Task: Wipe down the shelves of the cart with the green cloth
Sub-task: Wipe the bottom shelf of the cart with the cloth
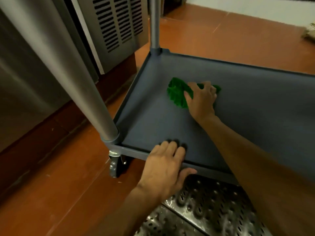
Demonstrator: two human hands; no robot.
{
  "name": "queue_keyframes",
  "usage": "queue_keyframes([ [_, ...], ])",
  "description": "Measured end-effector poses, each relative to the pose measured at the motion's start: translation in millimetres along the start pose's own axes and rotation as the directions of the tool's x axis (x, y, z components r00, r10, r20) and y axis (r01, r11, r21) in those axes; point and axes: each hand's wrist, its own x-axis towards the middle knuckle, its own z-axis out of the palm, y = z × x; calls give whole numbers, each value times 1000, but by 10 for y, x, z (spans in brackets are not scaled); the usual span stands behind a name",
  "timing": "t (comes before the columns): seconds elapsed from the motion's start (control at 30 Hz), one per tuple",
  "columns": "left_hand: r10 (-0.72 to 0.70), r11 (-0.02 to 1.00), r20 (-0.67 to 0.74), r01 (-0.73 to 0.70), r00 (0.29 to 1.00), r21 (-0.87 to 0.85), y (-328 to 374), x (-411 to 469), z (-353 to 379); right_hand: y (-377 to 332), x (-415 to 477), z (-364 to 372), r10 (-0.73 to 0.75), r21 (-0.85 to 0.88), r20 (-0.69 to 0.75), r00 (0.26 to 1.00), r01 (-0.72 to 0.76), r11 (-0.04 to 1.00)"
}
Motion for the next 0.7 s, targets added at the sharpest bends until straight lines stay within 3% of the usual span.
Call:
queue_keyframes([
  [0.17, -26, 1000, 22, 26, 999, 14, 30, 12, 35, -263, 576, 162, 231, -19, 12, 973, -231, 973],
  [0.3, -7, 999, -46, 9, 999, 46, 21, 34, 80, -510, 631, 245, 291, 11, 42, 956, -291, 957],
  [0.5, 37, 999, -56, -36, 998, 20, -17, 29, 26, -877, 155, 215, 29, 117, 137, 990, -45, 992],
  [0.7, -23, 990, -68, 13, 997, -141, -3, -11, 7, -718, -546, -153, -229, 349, 179, 957, 156, 924],
])
